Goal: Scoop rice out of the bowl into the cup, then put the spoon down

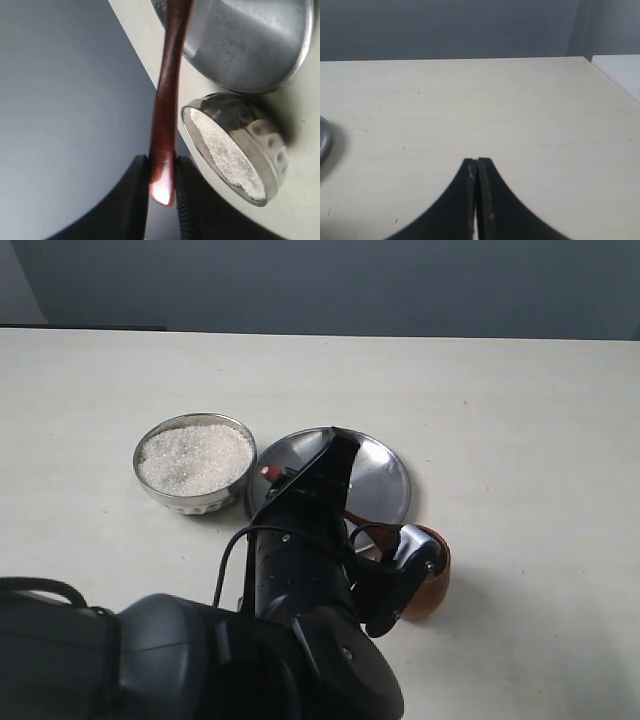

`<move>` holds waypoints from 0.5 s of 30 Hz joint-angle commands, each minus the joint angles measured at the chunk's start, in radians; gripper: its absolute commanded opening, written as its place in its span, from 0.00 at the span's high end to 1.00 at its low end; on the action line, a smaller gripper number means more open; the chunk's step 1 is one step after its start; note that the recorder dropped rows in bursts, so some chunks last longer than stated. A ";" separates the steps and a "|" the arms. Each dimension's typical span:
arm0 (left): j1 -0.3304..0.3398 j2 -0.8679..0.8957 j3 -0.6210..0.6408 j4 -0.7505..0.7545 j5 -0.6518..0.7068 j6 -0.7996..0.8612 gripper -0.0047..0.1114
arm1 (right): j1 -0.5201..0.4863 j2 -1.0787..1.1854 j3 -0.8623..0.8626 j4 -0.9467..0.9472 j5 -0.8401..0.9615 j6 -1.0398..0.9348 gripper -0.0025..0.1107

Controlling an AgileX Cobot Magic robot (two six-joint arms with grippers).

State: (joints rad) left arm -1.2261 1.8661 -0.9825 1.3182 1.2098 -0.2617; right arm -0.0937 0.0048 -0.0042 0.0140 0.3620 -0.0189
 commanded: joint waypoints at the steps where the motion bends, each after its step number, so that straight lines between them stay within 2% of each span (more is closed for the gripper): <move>1: 0.000 -0.004 0.003 0.040 0.011 -0.009 0.96 | -0.004 -0.005 0.004 0.000 -0.003 -0.005 0.98; 7: 0.000 -0.004 0.003 0.072 0.011 -0.010 0.96 | -0.004 -0.005 0.004 0.000 -0.003 -0.005 0.98; 15: 0.008 -0.004 -0.034 0.038 0.011 -0.003 0.96 | -0.004 -0.005 0.004 0.000 -0.003 -0.005 0.98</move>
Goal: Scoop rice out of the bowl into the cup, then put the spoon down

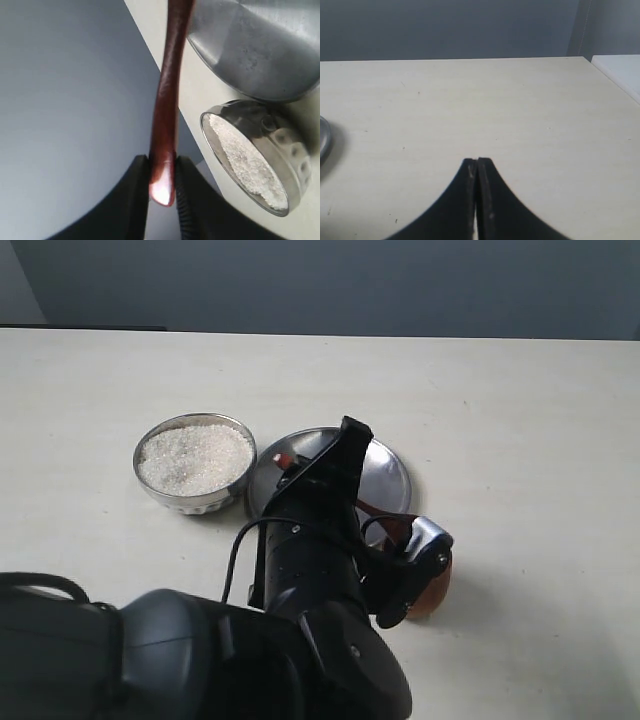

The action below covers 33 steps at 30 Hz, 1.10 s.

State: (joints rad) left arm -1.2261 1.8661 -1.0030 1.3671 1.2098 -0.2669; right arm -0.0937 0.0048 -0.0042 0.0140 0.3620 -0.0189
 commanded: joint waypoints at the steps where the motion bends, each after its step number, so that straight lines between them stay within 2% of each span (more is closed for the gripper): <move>1: 0.009 -0.006 -0.014 -0.005 0.011 -0.002 0.96 | -0.004 -0.005 0.004 0.000 -0.003 -0.005 0.98; 12: 0.013 -0.021 -0.014 0.001 0.011 0.012 0.96 | -0.004 -0.005 0.004 0.000 -0.003 -0.005 0.98; 17: 0.047 -0.029 -0.014 -0.052 0.011 0.011 0.96 | -0.004 -0.005 0.004 0.000 -0.003 -0.005 0.98; 20: 0.047 -0.031 -0.014 -0.109 0.011 0.079 0.96 | -0.004 -0.005 0.004 0.000 -0.003 -0.005 0.98; 23: 0.047 -0.033 -0.014 -0.071 0.011 0.039 0.96 | -0.004 -0.005 0.004 0.000 -0.003 -0.005 0.98; 30: 0.045 -0.033 -0.014 -0.108 0.011 0.068 0.96 | -0.004 -0.005 0.004 0.000 -0.003 -0.005 0.98; 33: 0.043 -0.033 -0.014 -0.068 0.011 0.055 0.96 | -0.004 -0.005 0.004 0.000 -0.003 -0.005 0.98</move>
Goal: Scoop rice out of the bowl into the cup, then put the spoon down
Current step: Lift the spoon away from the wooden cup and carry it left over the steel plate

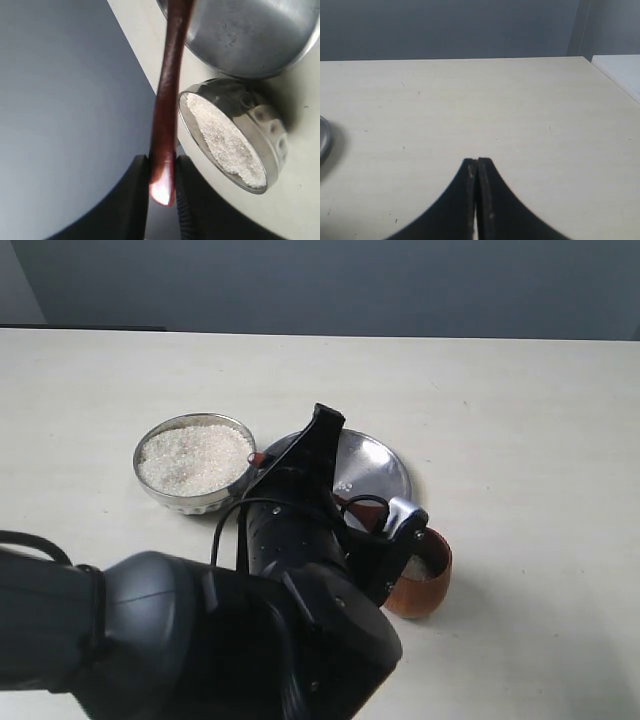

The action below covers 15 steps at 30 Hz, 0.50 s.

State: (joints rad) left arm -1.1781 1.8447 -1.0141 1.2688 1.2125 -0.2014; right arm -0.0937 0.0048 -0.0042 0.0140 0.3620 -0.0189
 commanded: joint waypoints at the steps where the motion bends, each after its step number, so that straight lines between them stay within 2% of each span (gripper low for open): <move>1: -0.008 -0.012 -0.003 0.023 0.009 -0.011 0.96 | -0.004 -0.005 0.004 0.000 -0.003 -0.005 0.98; 6: -0.011 -0.012 -0.003 0.005 0.009 -0.055 0.96 | -0.004 -0.005 0.004 0.000 -0.003 -0.005 0.98; 8: -0.011 -0.012 -0.003 -0.038 0.009 -0.002 0.96 | -0.004 -0.005 0.004 0.000 -0.003 -0.005 0.98; 15: -0.011 -0.024 -0.003 -0.055 0.009 -0.061 0.96 | -0.004 -0.005 0.004 0.000 -0.003 -0.005 0.98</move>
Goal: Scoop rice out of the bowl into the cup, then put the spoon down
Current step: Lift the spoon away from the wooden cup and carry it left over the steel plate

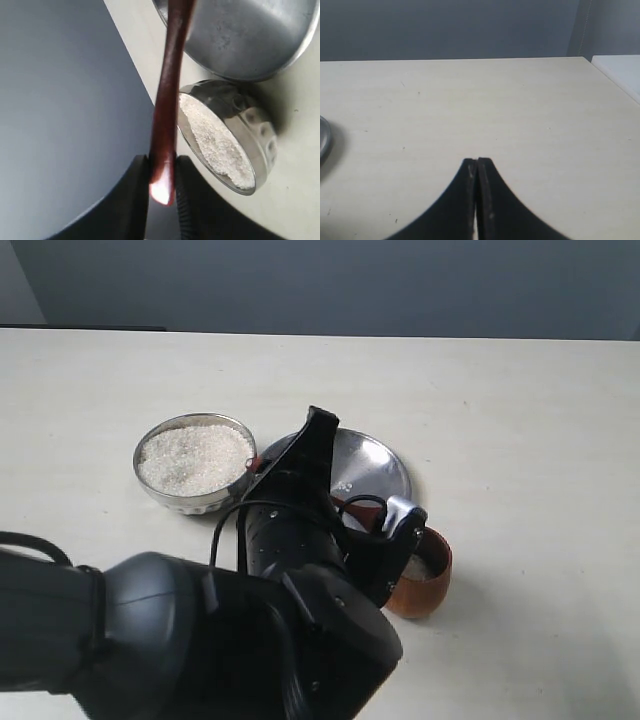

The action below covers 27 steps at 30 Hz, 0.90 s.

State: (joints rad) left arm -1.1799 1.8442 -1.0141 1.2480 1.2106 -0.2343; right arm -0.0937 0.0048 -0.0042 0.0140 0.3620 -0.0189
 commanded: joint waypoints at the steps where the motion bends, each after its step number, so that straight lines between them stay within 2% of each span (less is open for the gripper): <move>1: -0.009 -0.034 -0.003 -0.045 0.010 -0.042 0.96 | -0.004 -0.005 0.004 0.000 -0.003 -0.005 0.98; 7: -0.009 -0.094 -0.003 -0.074 -0.075 -0.168 0.96 | -0.004 -0.005 0.004 0.000 -0.003 -0.005 0.98; 11: 0.028 -0.121 -0.003 -0.144 -0.169 -0.244 0.96 | -0.004 -0.005 0.004 0.000 -0.003 -0.005 0.98; 15: 0.092 -0.124 -0.003 -0.231 -0.227 -0.286 0.96 | -0.004 -0.005 0.004 0.000 -0.003 -0.005 0.98; 20: 0.173 -0.124 -0.003 -0.265 -0.335 -0.340 0.96 | -0.004 -0.005 0.004 0.000 -0.003 -0.005 0.98; 27: 0.327 -0.122 -0.003 -0.415 -0.620 -0.380 0.96 | -0.004 -0.005 0.004 0.000 -0.003 -0.005 0.98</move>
State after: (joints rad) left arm -0.9048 1.7305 -1.0141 0.8803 0.6756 -0.5794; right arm -0.0937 0.0048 -0.0042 0.0140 0.3620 -0.0189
